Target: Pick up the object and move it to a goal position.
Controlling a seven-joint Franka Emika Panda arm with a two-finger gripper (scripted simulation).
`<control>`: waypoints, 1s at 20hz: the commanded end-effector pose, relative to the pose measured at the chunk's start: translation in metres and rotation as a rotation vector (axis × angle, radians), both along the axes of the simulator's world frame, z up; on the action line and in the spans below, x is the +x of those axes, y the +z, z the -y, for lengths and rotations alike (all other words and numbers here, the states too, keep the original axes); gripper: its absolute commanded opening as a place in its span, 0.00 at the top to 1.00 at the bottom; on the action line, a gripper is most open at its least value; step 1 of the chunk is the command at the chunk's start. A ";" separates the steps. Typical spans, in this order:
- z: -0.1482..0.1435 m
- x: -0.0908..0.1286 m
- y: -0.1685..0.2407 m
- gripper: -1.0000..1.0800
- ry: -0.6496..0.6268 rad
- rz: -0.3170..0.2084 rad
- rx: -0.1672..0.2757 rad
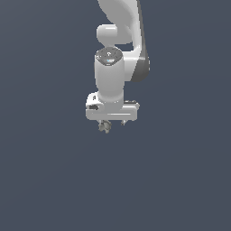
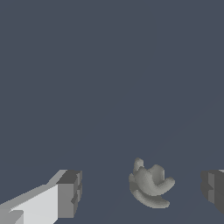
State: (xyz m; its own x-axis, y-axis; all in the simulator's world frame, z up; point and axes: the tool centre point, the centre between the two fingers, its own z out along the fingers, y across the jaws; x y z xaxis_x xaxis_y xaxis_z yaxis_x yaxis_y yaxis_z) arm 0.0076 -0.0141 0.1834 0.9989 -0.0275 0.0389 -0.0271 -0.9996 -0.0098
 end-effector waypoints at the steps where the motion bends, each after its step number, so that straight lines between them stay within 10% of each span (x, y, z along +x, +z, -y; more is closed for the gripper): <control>1: 0.000 0.000 0.000 0.04 0.000 0.000 0.000; 20: 0.024 -0.007 -0.004 0.04 -0.107 0.004 0.015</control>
State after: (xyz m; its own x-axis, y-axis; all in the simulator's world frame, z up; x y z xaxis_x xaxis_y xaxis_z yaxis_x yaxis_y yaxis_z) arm 0.0038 -0.0363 0.1848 0.9915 -0.1222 0.0444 -0.1211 -0.9923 -0.0257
